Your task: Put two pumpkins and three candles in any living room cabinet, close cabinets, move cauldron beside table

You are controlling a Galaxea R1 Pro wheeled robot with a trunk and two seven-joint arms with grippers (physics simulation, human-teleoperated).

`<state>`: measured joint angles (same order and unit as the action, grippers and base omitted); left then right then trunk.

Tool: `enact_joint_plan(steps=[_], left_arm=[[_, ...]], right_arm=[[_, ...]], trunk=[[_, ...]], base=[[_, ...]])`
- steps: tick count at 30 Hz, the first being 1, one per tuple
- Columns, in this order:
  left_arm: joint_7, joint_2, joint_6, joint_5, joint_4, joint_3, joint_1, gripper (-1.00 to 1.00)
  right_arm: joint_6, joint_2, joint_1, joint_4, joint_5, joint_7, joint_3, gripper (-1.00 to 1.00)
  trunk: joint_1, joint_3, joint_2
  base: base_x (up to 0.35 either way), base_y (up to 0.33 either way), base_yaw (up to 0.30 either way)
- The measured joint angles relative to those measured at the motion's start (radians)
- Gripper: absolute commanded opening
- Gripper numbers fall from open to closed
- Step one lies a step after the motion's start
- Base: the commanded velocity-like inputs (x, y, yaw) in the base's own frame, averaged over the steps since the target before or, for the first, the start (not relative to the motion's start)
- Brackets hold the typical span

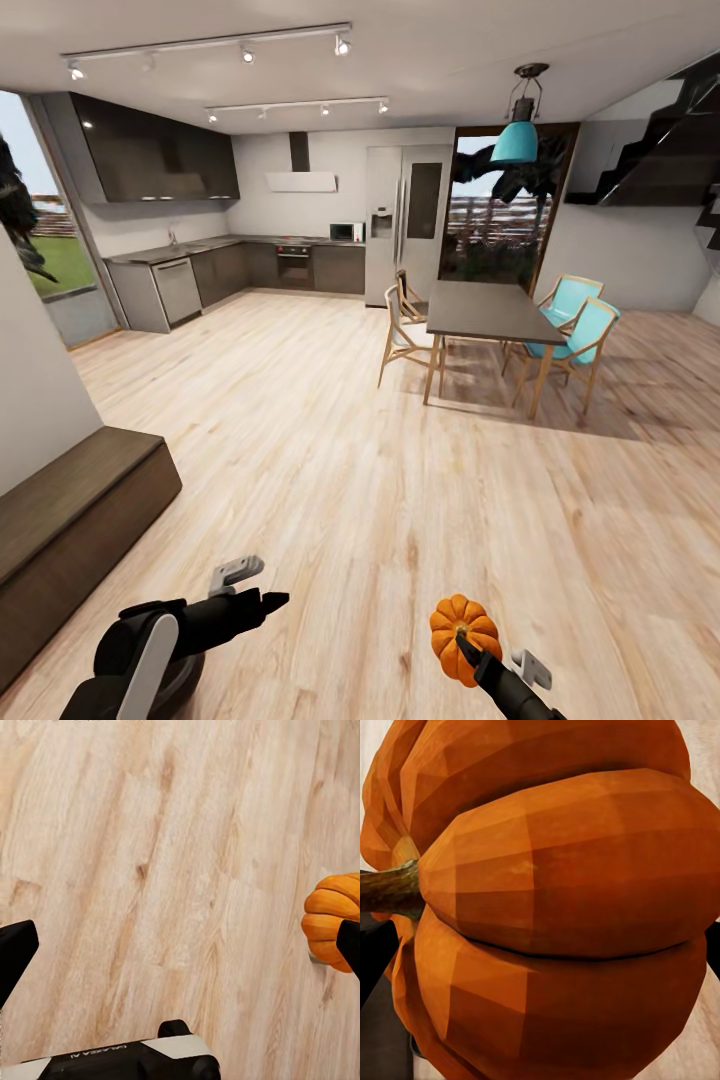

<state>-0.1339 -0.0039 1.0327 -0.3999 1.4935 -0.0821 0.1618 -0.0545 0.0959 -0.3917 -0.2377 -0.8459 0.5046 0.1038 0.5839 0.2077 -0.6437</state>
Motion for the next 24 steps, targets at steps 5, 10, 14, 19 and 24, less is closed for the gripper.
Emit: enact_joint_plan(steps=[5,10,14,19,24], left_arm=[[0.002,0.001,0.000,0.000,0.000,-0.005,0.000,1.00],[0.004,0.001,-0.013,0.005,-0.004,-0.004,0.000,1.00],[0.004,0.002,-0.021,0.031,-0.022,-0.006,0.000,1.00],[0.002,0.002,-0.159,0.088,-0.131,-0.006,0.000,1.00],[-0.001,0.046,-0.361,0.097,-0.359,-0.006,0.000,1.00]], right_arm=[[0.000,0.000,0.000,0.000,0.001,0.000,0.000,-1.00],[0.000,0.003,0.000,-0.002,0.003,0.003,0.000,-1.00],[0.002,0.003,0.000,-0.010,0.003,0.003,0.000,-1.00],[0.003,0.002,0.000,-0.013,0.011,0.004,0.009,-1.00],[-0.001,0.002,0.000,-0.014,0.015,0.010,0.010,-1.00]], trunk=[[0.019,0.016,-0.035],[0.038,0.031,-0.070],[0.054,0.044,-0.098],[0.073,0.060,-0.133],[0.092,0.075,-0.168]], base=[[0.000,0.000,0.000],[0.000,0.000,0.000],[0.000,0.000,0.000],[0.000,0.000,0.000],[0.000,0.000,0.000]])
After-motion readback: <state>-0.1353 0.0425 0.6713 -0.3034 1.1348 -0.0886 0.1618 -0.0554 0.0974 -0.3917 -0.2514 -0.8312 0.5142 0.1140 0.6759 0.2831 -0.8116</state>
